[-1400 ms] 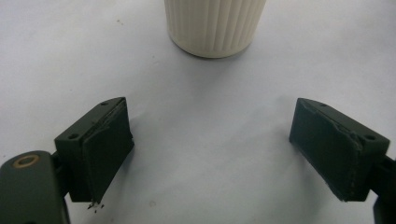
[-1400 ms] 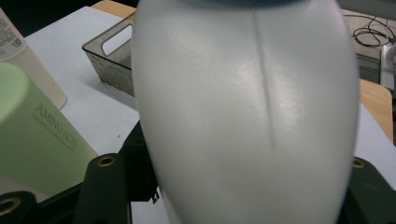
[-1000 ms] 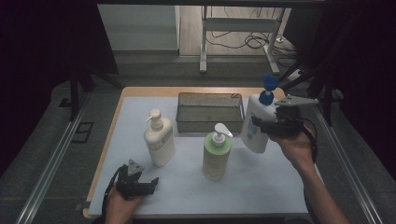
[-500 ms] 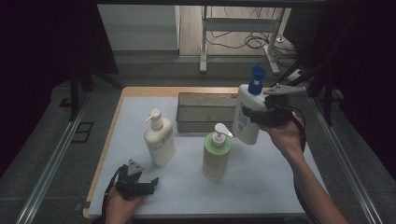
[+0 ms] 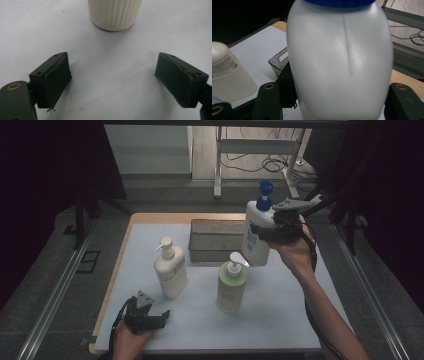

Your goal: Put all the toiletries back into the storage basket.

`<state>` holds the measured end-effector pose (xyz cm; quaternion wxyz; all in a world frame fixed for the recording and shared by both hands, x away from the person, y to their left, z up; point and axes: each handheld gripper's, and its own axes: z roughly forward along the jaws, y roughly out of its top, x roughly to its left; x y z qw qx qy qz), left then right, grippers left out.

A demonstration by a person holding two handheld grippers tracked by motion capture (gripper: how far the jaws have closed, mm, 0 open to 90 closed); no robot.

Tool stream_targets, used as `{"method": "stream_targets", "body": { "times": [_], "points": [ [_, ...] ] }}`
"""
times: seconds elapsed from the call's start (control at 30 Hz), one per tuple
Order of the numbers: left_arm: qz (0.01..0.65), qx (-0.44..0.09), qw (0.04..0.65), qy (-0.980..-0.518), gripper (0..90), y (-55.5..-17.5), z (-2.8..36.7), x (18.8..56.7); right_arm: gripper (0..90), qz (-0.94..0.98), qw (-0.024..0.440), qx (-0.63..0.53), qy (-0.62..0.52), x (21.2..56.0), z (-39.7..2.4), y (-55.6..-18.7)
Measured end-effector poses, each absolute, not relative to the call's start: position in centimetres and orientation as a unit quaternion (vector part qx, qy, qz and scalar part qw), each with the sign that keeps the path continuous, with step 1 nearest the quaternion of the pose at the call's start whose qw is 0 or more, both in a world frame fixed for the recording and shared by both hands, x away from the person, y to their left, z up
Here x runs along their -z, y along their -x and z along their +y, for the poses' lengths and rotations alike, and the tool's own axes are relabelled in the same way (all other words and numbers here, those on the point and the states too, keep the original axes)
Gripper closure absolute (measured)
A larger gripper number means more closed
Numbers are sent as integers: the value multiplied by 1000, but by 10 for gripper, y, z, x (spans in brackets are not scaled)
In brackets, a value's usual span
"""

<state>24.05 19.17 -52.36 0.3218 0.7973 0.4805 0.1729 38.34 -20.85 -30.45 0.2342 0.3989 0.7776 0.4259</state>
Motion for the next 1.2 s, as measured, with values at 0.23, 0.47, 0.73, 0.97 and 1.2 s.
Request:
{"method": "stream_targets", "body": {
  "times": [0.23, 0.47, 0.73, 0.97, 1.2],
  "points": [
    [480, -173, 322, -797, 123, -241, 192, 524, 402, 776, 238, -426, -400, 304, -197, -396],
    [481, -173, 322, -797, 123, -240, 192, 524, 402, 772, 237, -430, -404, 305, -187, -410],
    [480, -173, 322, -797, 123, -240, 192, 524, 402, 769, 239, -435, -402, 308, -176, -422],
    [480, -174, 322, -797, 123, -240, 192, 524, 402, 767, 240, -436, -405, 310, -164, -434],
    [480, -173, 322, -797, 123, -240, 192, 524, 402, 765, 239, -440, -405, 312, -151, -445]
  ]
}}
